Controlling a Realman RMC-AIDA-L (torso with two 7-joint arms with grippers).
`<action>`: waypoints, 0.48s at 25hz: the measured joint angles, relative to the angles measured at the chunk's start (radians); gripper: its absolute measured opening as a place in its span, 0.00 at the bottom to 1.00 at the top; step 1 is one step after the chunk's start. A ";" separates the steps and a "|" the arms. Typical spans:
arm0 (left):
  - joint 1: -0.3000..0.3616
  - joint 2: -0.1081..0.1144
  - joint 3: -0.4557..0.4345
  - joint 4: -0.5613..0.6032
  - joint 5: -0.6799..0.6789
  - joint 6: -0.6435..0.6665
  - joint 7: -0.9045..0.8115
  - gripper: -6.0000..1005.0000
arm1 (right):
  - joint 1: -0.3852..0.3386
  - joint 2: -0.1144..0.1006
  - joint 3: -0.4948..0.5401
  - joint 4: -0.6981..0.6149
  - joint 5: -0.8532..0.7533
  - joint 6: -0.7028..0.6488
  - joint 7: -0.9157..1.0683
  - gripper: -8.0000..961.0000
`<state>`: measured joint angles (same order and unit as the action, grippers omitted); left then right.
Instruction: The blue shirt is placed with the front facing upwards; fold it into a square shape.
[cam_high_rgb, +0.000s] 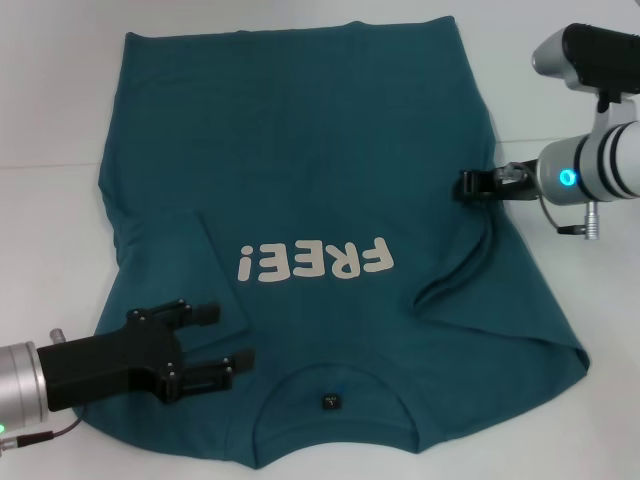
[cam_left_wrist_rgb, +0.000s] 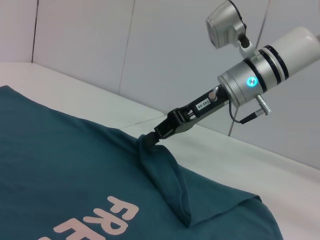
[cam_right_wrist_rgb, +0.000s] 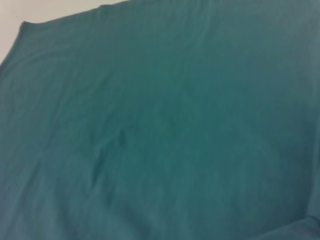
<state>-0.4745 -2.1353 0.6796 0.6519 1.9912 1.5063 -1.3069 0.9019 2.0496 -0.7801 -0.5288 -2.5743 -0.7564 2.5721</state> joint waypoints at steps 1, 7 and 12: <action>0.000 0.000 0.000 0.000 0.000 0.000 0.000 0.84 | 0.000 0.004 -0.002 0.000 0.006 0.004 -0.001 0.10; 0.001 0.000 0.000 0.000 0.000 0.000 0.000 0.84 | 0.004 0.022 -0.004 -0.010 0.016 0.018 -0.005 0.15; 0.001 0.000 0.000 0.000 0.002 0.000 0.000 0.85 | -0.004 0.018 0.000 -0.014 0.048 0.030 -0.009 0.35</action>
<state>-0.4732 -2.1353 0.6795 0.6519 1.9929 1.5063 -1.3069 0.8979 2.0676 -0.7798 -0.5431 -2.5261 -0.7265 2.5633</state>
